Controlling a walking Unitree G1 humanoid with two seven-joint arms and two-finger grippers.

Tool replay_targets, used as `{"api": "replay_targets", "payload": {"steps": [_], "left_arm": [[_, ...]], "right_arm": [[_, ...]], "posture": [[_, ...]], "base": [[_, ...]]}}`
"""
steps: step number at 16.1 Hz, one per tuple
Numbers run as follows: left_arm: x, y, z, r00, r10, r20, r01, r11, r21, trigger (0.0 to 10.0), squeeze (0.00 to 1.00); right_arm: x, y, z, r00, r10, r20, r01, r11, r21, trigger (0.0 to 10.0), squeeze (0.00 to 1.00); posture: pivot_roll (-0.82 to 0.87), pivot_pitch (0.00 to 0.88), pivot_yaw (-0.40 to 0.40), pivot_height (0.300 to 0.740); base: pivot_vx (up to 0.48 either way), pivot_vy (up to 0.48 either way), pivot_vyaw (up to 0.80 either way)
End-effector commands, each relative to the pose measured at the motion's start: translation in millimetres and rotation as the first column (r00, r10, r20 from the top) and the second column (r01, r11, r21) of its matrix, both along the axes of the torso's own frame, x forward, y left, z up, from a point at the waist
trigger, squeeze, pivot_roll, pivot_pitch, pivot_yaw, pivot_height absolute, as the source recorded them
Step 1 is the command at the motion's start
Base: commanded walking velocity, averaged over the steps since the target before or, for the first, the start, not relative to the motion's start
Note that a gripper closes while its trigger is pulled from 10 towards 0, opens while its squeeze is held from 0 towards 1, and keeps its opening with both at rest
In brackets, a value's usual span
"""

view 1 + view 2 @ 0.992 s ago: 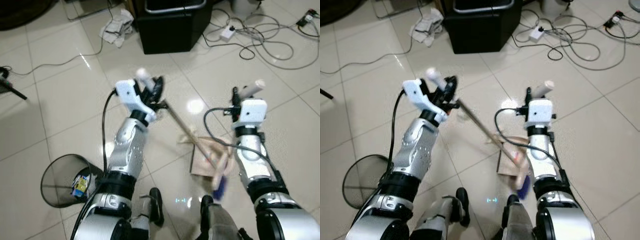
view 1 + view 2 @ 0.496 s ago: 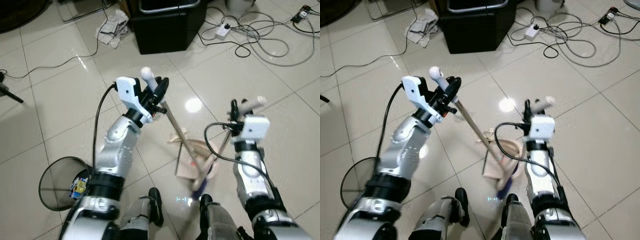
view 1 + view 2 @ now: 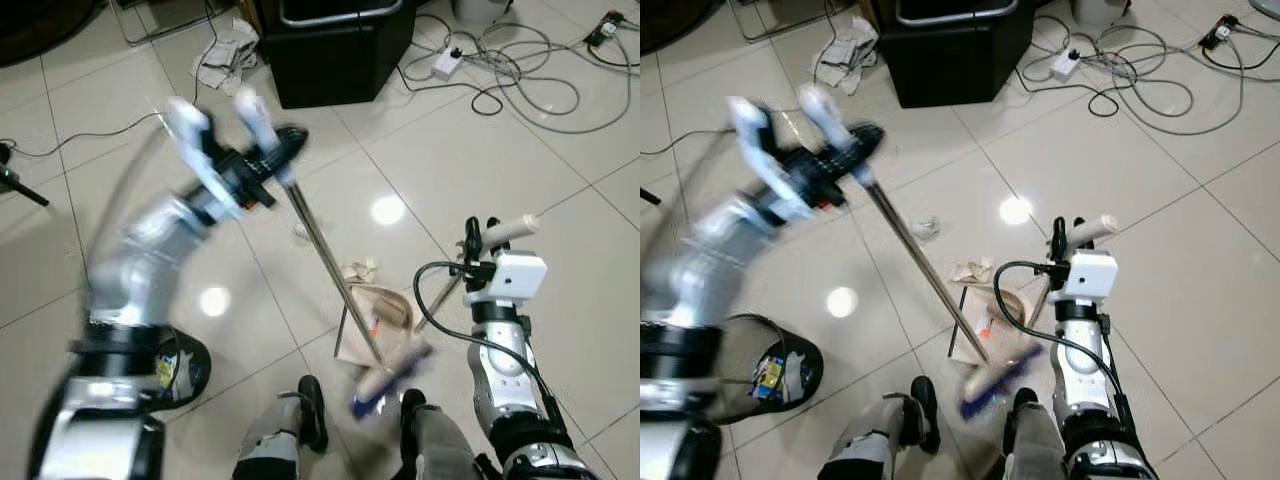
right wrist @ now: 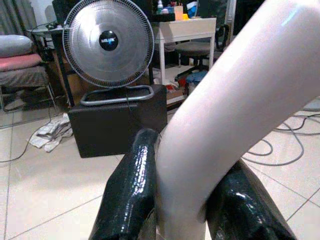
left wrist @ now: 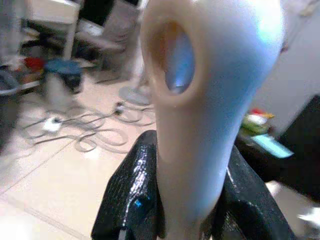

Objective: Sweep floor

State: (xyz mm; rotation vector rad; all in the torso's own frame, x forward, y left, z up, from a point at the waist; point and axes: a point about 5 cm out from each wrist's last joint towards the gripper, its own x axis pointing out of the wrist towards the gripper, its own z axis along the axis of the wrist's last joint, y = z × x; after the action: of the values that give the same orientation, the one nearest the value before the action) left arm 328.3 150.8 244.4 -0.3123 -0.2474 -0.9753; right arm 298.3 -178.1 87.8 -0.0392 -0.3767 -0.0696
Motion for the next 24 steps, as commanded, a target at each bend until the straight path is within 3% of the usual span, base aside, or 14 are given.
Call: {"api": "replay_targets", "payload": {"steps": [1, 2, 5, 9, 11, 13, 15, 17, 20, 22, 24], "left_arm": [[-5.8, 3.4, 8.3, 0.998, -0.066, 0.018, 0.066, 0.998, -0.011, 10.0, 0.0], [-6.1, 13.0, 11.9, 0.996, -0.093, 0.015, 0.093, 0.995, 0.028, 10.0, 0.0], [6.9, 32.1, 17.9, 0.995, 0.055, 0.088, -0.06, 0.997, 0.055, 10.0, 0.0], [11.2, 37.9, 13.9, 0.983, 0.137, 0.119, -0.138, 0.99, 0.0, 10.0, 0.0], [18.2, 40.0, 10.9, 0.973, 0.184, 0.14, -0.188, 0.982, 0.012, 10.0, 0.0], [28.1, 42.4, 0.9, 0.931, 0.326, 0.167, -0.338, 0.94, 0.046, 10.0, 0.0], [32.2, 49.2, -5.0, 0.868, 0.462, 0.182, -0.474, 0.88, 0.027, 10.0, 0.0], [30.1, 57.2, -8.2, 0.832, 0.533, 0.156, -0.533, 0.845, -0.046, 10.0, 0.0], [27.0, 66.7, -11.0, 0.818, 0.561, 0.13, -0.553, 0.828, -0.091, 10.0, 0.0], [26.4, 75.0, -15.2, 0.783, 0.603, 0.152, -0.602, 0.796, -0.059, 10.0, 0.0], [26.3, 85.8, -24.2, 0.705, 0.685, 0.181, -0.699, 0.715, 0.018, 10.0, 0.0]], "right_arm": [[-4.4, 3.7, -8.7, 0.999, 0.016, -0.039, -0.015, 1.0, 0.014, 10.0, 0.0], [-3.1, 2.7, -6.8, 0.999, 0.014, -0.033, -0.014, 1.0, 0.019, 10.0, 0.0], [-1.7, -2.6, 4.3, 1.0, -0.005, 0.016, 0.004, 0.999, 0.045, 10.0, 0.0], [-17.2, -10.0, 21.8, 0.994, -0.023, 0.105, 0.014, 0.997, 0.082, 10.0, 0.0], [-25.0, -13.1, 25.7, 0.992, -0.041, 0.121, 0.029, 0.995, 0.096, 10.0, 0.0], [-30.9, -14.2, 35.4, 0.986, -0.064, 0.153, 0.045, 0.992, 0.121, 10.0, 0.0], [-37.5, -14.9, 49.7, 0.98, -0.078, 0.184, 0.052, 0.988, 0.143, 10.0, 0.0], [-45.7, -15.8, 58.4, 0.977, -0.092, 0.191, 0.058, 0.983, 0.173, 10.0, 0.0], [-51.0, -14.5, 54.1, 0.983, -0.09, 0.16, 0.059, 0.98, 0.189, 10.0, 0.0], [-49.5, -14.7, 57.8, 0.984, -0.09, 0.156, 0.057, 0.977, 0.205, 10.0, 0.0], [-48.1, -15.6, 68.8, 0.982, -0.087, 0.168, 0.047, 0.973, 0.226, 10.0, 0.0]], "posture": [[0.18, 0.26, 0.137, 0.74], [0.18, 0.253, 0.133, 0.74], [0.15, 0.224, 0.113, 0.74], [0.08, 0.164, 0.086, 0.74], [0.06, 0.136, 0.084, 0.74], [0.03, 0.115, 0.09, 0.74], [0.02, 0.101, 0.09, 0.74], [0.01, 0.092, 0.091, 0.74], [0.02, 0.087, 0.091, 0.74], [0.02, 0.083, 0.09, 0.74], [0.02, 0.08, 0.09, 0.74]], "base": [[0.0, 0.0, 0.0], [0.0, 0.0, 0.0], [0.0, 0.0, 0.0], [0.0, 0.0, 0.0], [0.0, 0.0, 0.0], [0.0, 0.0, 0.0], [0.0, 0.0, 0.0], [0.0, 0.0, 0.0], [0.0, 0.0, 0.0], [0.0, 0.0, 0.0], [0.0, 0.0, 0.0]]}}
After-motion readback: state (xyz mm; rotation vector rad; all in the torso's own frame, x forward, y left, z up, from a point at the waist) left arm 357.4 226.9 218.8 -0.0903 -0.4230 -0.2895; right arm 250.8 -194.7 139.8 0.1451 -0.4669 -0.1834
